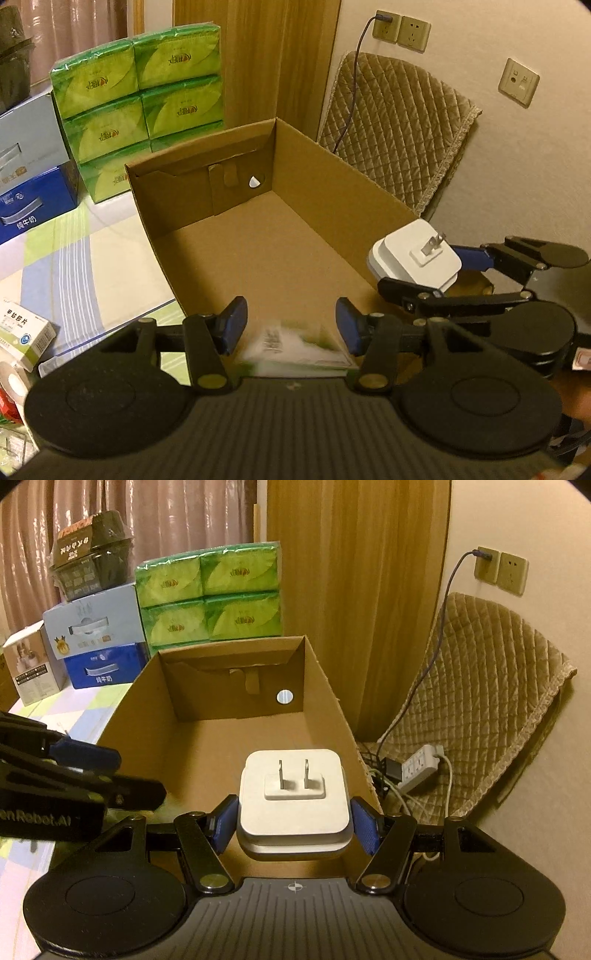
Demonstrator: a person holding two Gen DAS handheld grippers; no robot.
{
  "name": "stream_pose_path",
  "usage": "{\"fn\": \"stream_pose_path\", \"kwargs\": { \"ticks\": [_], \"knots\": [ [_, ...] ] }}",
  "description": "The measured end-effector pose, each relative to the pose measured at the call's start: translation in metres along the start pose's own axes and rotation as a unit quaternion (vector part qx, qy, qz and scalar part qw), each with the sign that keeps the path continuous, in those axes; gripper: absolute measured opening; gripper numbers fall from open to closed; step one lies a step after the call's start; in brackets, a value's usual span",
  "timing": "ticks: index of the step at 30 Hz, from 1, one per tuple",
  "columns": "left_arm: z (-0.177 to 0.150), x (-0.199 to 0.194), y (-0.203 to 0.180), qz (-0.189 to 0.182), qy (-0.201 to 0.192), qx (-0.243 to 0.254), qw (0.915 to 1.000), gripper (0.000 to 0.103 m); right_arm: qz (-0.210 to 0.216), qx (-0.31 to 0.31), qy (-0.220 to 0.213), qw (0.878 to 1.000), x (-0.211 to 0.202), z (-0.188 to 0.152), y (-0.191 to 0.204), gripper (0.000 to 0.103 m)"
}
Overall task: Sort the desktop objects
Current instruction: 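Carry the medicine box with left gripper while right gripper carries the charger to the cardboard box, then open left gripper over the cardboard box while right gripper releases the charger inside, then move both grippers back over the table toward the remaining items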
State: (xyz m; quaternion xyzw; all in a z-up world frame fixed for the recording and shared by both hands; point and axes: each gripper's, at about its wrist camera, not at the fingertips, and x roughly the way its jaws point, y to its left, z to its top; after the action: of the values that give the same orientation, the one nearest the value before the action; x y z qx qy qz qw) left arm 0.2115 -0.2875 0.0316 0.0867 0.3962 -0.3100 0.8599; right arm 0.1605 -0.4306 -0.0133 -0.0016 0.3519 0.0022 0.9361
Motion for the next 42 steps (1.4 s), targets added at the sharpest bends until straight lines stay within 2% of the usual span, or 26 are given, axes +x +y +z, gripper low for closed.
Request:
{"fn": "stream_pose_path", "kwargs": {
  "ticks": [13, 21, 24, 29, 31, 38, 42],
  "knots": [
    [-0.004, -0.043, 0.014, 0.027, -0.038, -0.006, 0.9989, 0.048, 0.022, 0.004, 0.007, 1.0, 0.003, 0.003, 0.009, 0.062],
    [-0.018, -0.06, 0.03, 0.036, -0.042, -0.024, 0.9982, 0.05, 0.035, 0.005, 0.018, 0.999, 0.01, 0.002, 0.015, 0.062],
    [-0.024, -0.062, 0.033, 0.038, -0.041, -0.028, 0.998, 0.055, 0.047, 0.006, 0.018, 0.999, 0.012, 0.004, 0.018, 0.064],
    [-0.036, -0.068, 0.041, 0.043, -0.042, -0.037, 0.9975, 0.057, 0.045, 0.017, 0.005, 0.999, 0.005, 0.006, 0.02, 0.07],
    [-0.041, -0.072, 0.045, 0.046, -0.042, -0.043, 0.9971, 0.061, 0.045, 0.019, 0.002, 0.999, 0.0, 0.006, 0.022, 0.071],
    [-0.064, -0.091, 0.057, 0.059, -0.041, -0.064, 0.9954, 0.068, 0.05, 0.024, -0.01, 0.998, -0.028, 0.002, 0.035, 0.079],
    [-0.077, -0.105, 0.063, 0.069, -0.041, -0.07, 0.9943, 0.077, 0.056, 0.023, -0.018, 0.998, -0.047, 0.001, 0.049, 0.085]
  ]
}}
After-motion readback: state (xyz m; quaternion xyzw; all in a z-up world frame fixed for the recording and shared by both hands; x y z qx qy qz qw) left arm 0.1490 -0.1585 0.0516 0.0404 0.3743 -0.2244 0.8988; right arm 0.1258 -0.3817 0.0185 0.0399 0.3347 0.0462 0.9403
